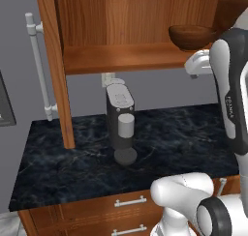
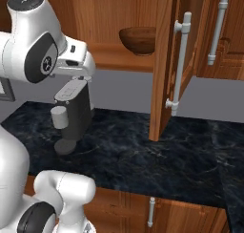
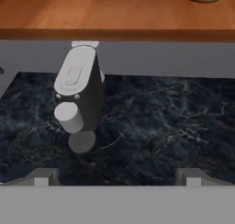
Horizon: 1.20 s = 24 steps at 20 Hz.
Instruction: Move the bowls from the cabinet to the plates on the dining table.
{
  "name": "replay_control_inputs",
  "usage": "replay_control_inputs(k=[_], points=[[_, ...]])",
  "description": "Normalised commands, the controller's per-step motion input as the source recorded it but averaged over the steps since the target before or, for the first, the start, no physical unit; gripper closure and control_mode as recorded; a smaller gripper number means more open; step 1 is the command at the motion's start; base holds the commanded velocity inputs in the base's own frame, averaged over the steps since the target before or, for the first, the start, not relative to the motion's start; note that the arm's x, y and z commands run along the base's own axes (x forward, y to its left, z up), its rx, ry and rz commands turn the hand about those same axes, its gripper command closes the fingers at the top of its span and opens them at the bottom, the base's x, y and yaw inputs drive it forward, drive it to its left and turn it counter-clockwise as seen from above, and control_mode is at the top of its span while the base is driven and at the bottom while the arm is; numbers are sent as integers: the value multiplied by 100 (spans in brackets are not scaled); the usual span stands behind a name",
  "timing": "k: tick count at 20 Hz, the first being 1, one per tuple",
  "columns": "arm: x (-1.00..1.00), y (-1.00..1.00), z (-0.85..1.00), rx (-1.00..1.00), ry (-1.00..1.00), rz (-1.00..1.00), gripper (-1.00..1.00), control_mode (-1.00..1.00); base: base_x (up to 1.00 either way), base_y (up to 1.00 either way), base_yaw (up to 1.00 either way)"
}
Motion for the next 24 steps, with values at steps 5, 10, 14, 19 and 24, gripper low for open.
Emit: replay_control_inputs(k=[5,10,14,19,24], points=[[42,-1,21,-4,0,0,-100,-100,0,0,0],[41,-3,26,-5,0,0,-100,-100,0,0,0],[31,-4,23,-3,0,0,-100,-100,0,0,0],[43,-11,1,-3,-1,0,-100,-100,0,0,0],[30,-11,-2,0,-10,0,-100,-100,0,0,0]])
